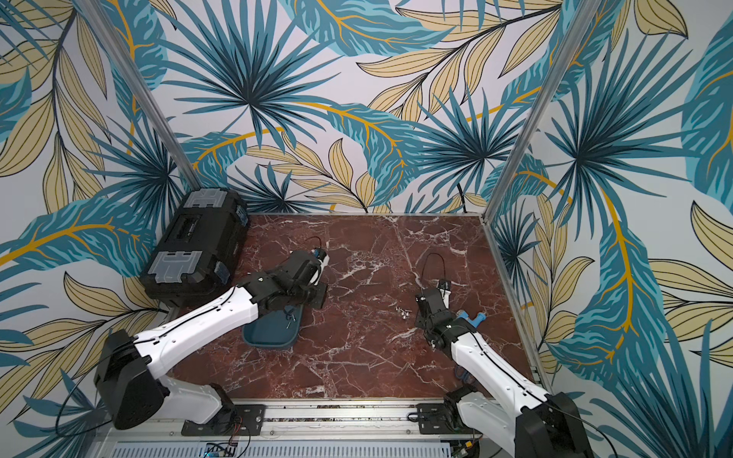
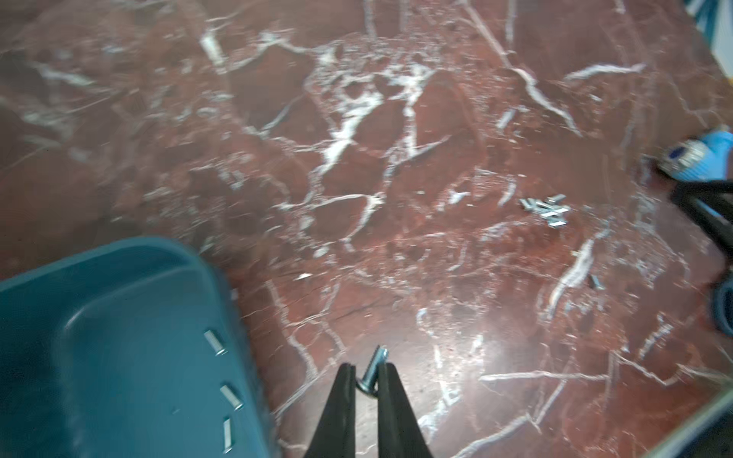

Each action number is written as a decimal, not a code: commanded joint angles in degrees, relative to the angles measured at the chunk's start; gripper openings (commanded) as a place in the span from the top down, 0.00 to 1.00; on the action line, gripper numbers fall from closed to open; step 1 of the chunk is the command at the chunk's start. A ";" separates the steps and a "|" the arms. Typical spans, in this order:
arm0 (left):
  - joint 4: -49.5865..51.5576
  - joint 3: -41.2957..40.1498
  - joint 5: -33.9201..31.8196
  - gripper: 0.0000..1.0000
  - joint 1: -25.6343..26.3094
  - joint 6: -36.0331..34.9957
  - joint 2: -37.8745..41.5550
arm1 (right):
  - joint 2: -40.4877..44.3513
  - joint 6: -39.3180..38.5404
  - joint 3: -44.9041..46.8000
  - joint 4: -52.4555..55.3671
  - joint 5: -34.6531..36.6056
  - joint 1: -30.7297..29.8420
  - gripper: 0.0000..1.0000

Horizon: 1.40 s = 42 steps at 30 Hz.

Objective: Put the screws on the desktop into the storage box
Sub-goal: Place the screw in the storage box.

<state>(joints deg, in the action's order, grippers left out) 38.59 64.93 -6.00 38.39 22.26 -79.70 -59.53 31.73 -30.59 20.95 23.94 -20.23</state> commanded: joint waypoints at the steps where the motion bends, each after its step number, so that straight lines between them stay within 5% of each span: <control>1: 5.44 -4.56 -3.08 1.00 -5.04 3.81 2.21 | -0.15 0.52 0.44 -0.25 0.14 0.11 0.63; 10: 4.63 -8.63 1.11 1.00 -12.51 4.23 -2.74 | -0.80 -0.26 0.35 -0.85 -3.45 0.11 0.62; 11: 4.85 -8.39 1.94 0.94 -12.83 4.16 -3.40 | -1.01 -0.57 0.06 -0.84 -4.35 0.14 0.61; 15: 6.75 -7.19 2.23 0.38 -13.43 3.55 -3.08 | -2.17 -1.25 -1.84 1.25 -8.99 0.10 0.58; 18: 10.21 -5.40 1.68 0.25 -13.43 2.66 -0.29 | -3.19 0.17 -5.17 7.68 -10.16 0.17 0.59; 27: 19.34 -3.20 3.91 0.24 -13.40 -2.54 15.99 | -6.90 4.19 -12.33 22.96 -18.70 0.01 0.58; 31: 20.03 -6.28 0.66 0.23 -13.27 -4.21 22.43 | -8.63 6.34 -11.58 24.37 -20.97 -0.07 0.59; 34: 16.70 -8.15 4.90 0.23 -13.02 -5.64 26.26 | -10.13 7.69 -10.62 24.16 -21.81 -0.16 0.60; 42: 15.17 -9.14 3.01 0.23 -13.14 -5.39 28.18 | -15.60 7.39 -10.07 20.44 -24.55 -0.64 0.63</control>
<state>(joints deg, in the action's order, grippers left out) 54.87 57.58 -2.48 25.30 17.76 -51.86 -73.89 38.39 -41.34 41.95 0.97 -20.53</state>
